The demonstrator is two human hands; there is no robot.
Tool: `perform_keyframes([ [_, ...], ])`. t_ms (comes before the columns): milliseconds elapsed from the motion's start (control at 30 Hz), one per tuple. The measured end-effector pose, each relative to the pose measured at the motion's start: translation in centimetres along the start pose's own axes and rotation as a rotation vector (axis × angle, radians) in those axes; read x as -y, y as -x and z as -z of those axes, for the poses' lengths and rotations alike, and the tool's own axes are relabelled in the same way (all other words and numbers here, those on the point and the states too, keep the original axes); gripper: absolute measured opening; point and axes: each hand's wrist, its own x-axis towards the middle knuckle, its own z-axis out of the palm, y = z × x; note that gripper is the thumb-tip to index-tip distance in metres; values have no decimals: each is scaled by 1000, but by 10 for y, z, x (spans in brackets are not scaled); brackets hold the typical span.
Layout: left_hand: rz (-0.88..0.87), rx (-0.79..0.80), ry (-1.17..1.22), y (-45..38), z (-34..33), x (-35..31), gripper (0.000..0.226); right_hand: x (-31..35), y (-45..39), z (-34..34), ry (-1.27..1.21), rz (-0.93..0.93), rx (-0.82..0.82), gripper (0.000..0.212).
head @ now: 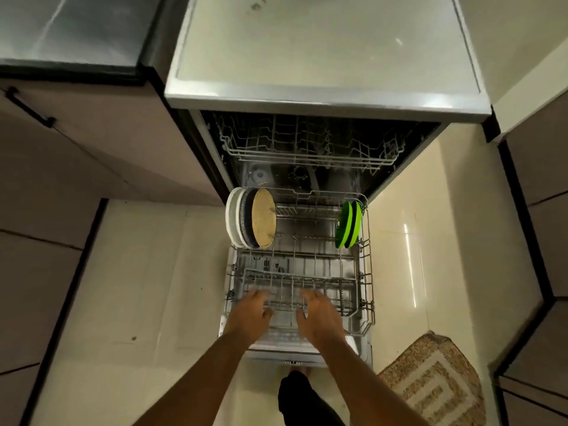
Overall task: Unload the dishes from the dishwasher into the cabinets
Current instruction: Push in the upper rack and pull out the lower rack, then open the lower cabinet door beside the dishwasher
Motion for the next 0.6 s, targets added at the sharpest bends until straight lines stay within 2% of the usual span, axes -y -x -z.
perform_keyframes([
  [167,-13,-129,53,21,66,-14,46,49,-3,40,50,49,-41,50],
  [200,41,-188,97,50,94,-1,46,86,6,53,87,115,-10,51],
  [333,95,-213,98,81,124,22,47,132,9,62,121,169,43,53],
  [600,182,-362,207,156,204,106,49,269,17,70,155,361,14,51],
])
